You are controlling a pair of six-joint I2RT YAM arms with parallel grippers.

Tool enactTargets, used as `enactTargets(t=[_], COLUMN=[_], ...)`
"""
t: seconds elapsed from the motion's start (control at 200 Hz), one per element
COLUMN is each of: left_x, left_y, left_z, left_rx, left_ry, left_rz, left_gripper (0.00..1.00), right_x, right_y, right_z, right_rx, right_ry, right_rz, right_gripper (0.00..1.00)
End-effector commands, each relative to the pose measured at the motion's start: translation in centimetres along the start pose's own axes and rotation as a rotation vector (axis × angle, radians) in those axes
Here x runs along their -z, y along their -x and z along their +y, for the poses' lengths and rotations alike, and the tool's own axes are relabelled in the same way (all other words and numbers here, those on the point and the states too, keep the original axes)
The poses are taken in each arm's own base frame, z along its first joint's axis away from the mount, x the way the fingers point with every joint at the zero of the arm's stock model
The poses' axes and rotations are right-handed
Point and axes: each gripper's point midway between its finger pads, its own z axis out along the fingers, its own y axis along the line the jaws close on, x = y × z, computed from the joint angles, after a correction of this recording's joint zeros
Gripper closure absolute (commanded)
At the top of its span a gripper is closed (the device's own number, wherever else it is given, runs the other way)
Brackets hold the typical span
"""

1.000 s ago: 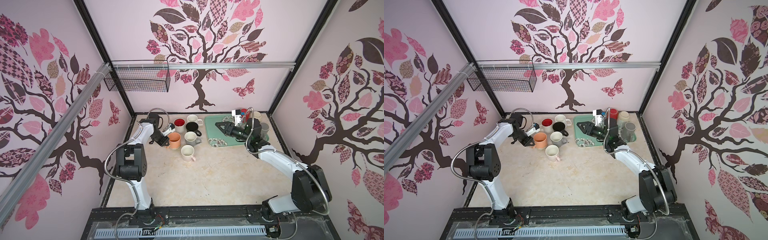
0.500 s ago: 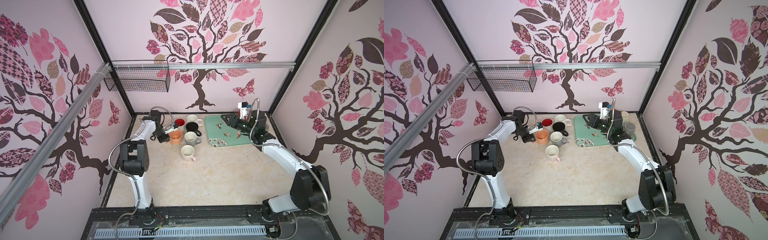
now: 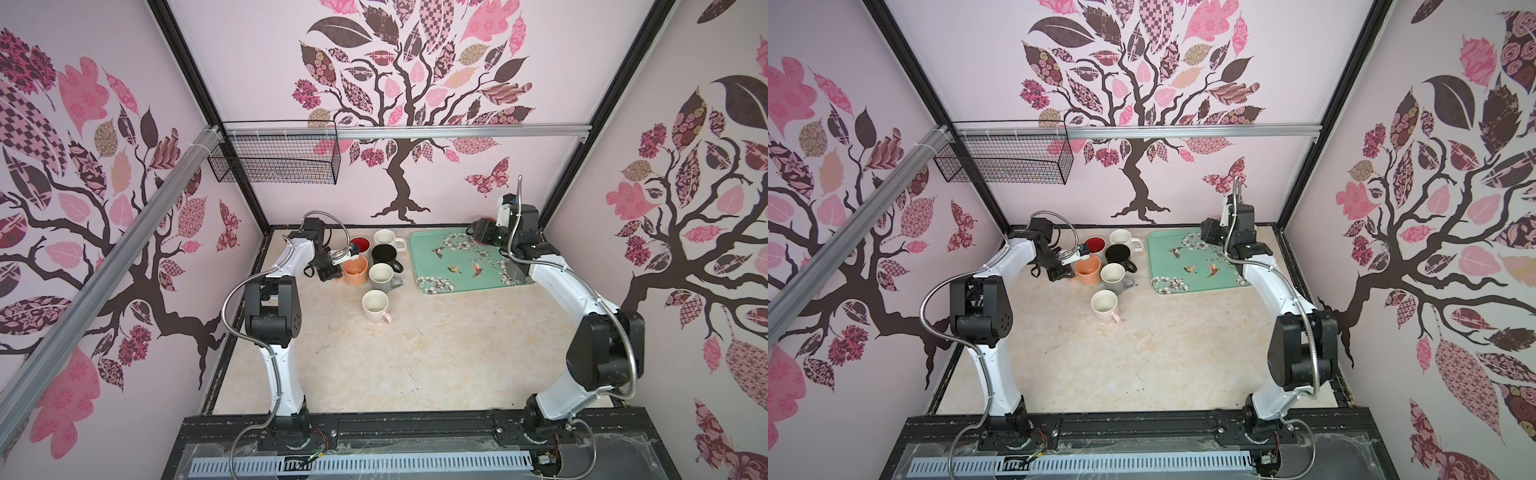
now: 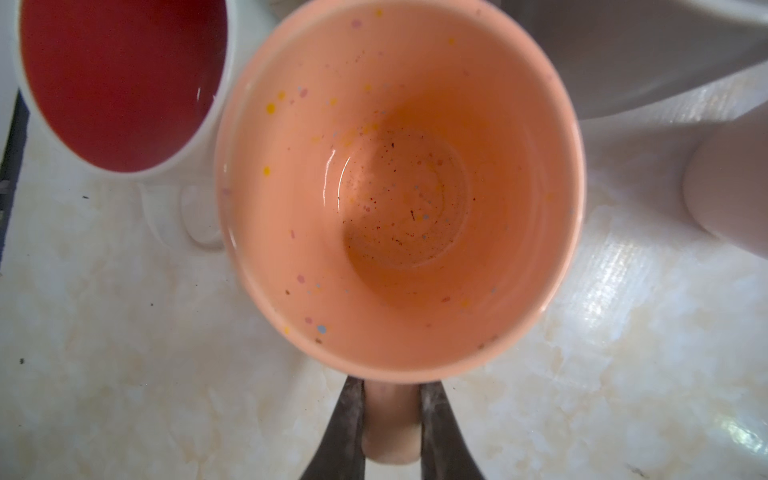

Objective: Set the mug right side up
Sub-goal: 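Release the peach mug with left gripper while right gripper reaches the grey mug, then grasp the upside-down grey mug on the tray with right gripper while left withdraws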

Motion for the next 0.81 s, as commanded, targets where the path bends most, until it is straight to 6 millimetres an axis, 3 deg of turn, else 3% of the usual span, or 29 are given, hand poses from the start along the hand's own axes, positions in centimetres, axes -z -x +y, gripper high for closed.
enactTargets(t=[0.0,0.185,0.35,0.565,0.715,0.8], left_x=[-0.3,-1.2,-1.1,0.3,1.8,2.2], left_y=[1.5,2.0,2.1,2.0,2.0,2.2], left_z=[3.1,3.4,3.7,4.8,6.0,5.7], left_rx=[-0.074,-0.094,-0.098,-0.113,-0.09,-0.085], left_ry=[0.103,0.111,0.129,0.217,0.291,0.295], left_rz=[-0.028,-0.035,-0.026,-0.017,-0.013,-0.025], left_gripper=[0.98,0.93,0.75,0.62,0.54,0.5], right_x=[-1.0,-1.7,-1.2,1.0,3.0,3.8], right_y=[-0.8,-0.9,-0.6,-0.8,-2.0,-2.2], right_z=[-3.2,-6.5,-9.8,-13.6,-17.2,-18.6], right_rx=[0.017,0.019,0.038,0.02,-0.019,-0.043], right_ry=[-0.109,-0.217,-0.337,-0.434,-0.525,-0.531], right_rz=[0.067,0.101,0.122,0.107,0.122,0.125], right_gripper=[0.39,0.36,0.34,0.33,0.33,0.33])
